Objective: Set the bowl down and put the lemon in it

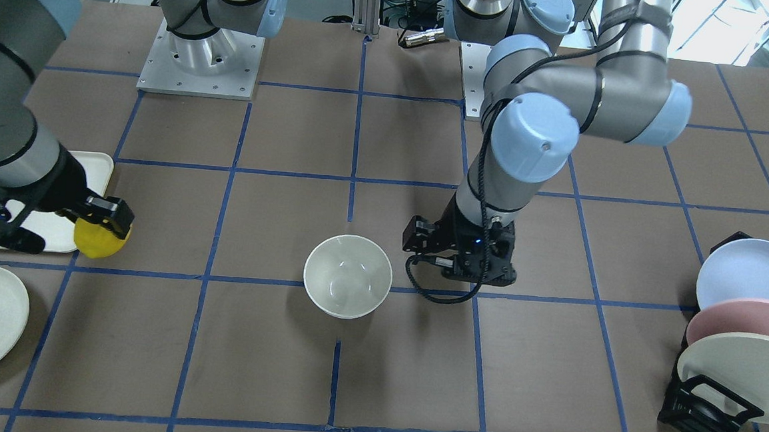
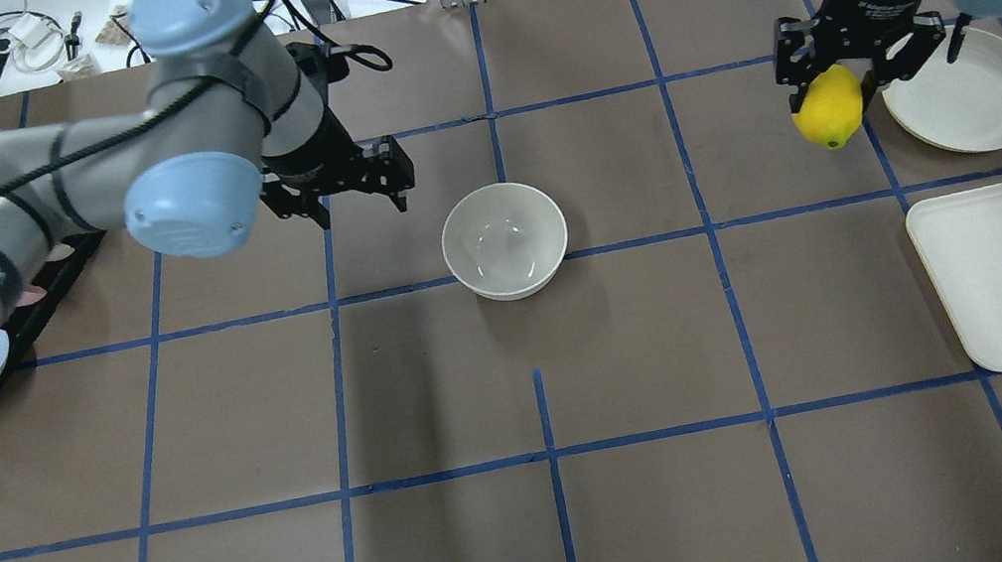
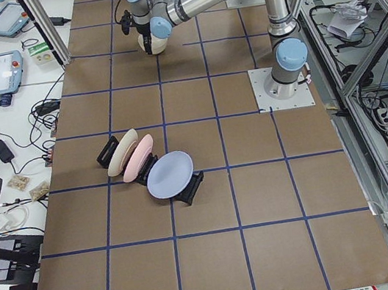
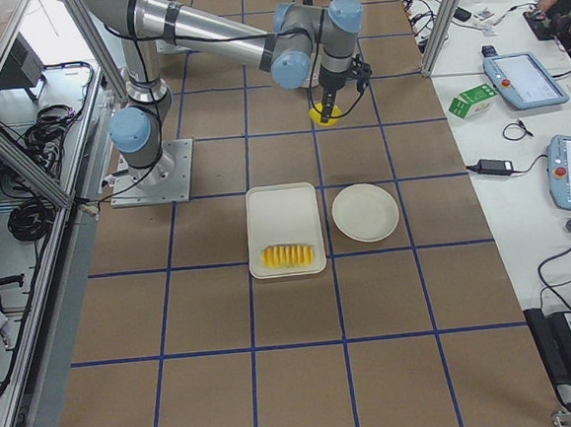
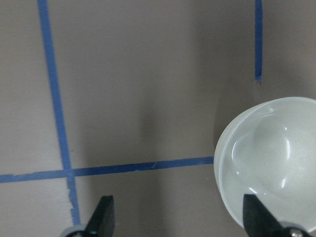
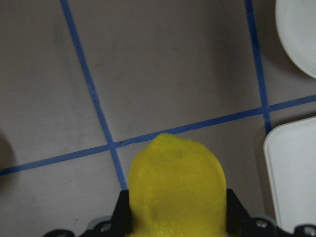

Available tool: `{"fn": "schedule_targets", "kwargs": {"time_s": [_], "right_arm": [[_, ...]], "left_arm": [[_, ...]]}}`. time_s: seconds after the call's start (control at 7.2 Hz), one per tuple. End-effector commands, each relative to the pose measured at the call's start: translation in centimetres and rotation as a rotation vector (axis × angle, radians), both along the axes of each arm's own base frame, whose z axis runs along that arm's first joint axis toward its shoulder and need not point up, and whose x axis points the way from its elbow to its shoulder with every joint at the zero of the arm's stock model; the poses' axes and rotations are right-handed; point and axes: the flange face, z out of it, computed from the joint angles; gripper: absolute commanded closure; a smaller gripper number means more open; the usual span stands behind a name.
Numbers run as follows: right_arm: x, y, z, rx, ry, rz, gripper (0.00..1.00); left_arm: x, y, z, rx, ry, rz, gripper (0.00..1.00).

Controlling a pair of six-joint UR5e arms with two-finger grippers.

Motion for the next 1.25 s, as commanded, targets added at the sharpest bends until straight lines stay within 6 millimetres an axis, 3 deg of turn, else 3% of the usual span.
{"fn": "schedule_targets", "kwargs": {"time_s": [0.0,0.14,0.28,0.42,0.69,0.83,0.97,1.11], "right_arm": [[10.6,2.2,0.5,-0.013,-0.034,-0.018,1.0],[14.0,3.0,0.0,-0.002,-0.039,-0.046,1.0],[16.3,3.0,-1.0,-0.016,-0.041,-0.014,1.0],[19.4,3.5,-1.5,-0.037,-0.064,-0.006,1.0],[25.9,3.2,-4.7,-0.126,-0.088,0.048,1.0],[27.9,3.5,-6.4,-0.135,-0.089,0.08,1.0],[28.1,3.1,-7.7,-0.112,-0.091,0.08,1.0],[28.5,2.8,-9.3,-0.094,-0.085,0.081,1.0]], "left_arm": [[8.0,1.9,10.3,0.021,-0.031,0.011,0.08],[8.9,3.8,12.9,0.03,-0.069,0.021,0.08],[8.5,5.4,14.1,0.018,-0.071,0.019,0.09],[8.4,6.0,15.0,0.0,-0.071,0.019,0.09],[8.4,6.1,15.2,-0.001,-0.077,0.019,0.08],[8.4,6.4,15.5,0.005,-0.077,0.019,0.08],[8.6,6.3,16.1,-0.008,-0.099,0.018,0.05],[7.9,6.1,14.7,0.017,-0.107,0.003,0.05]]}}
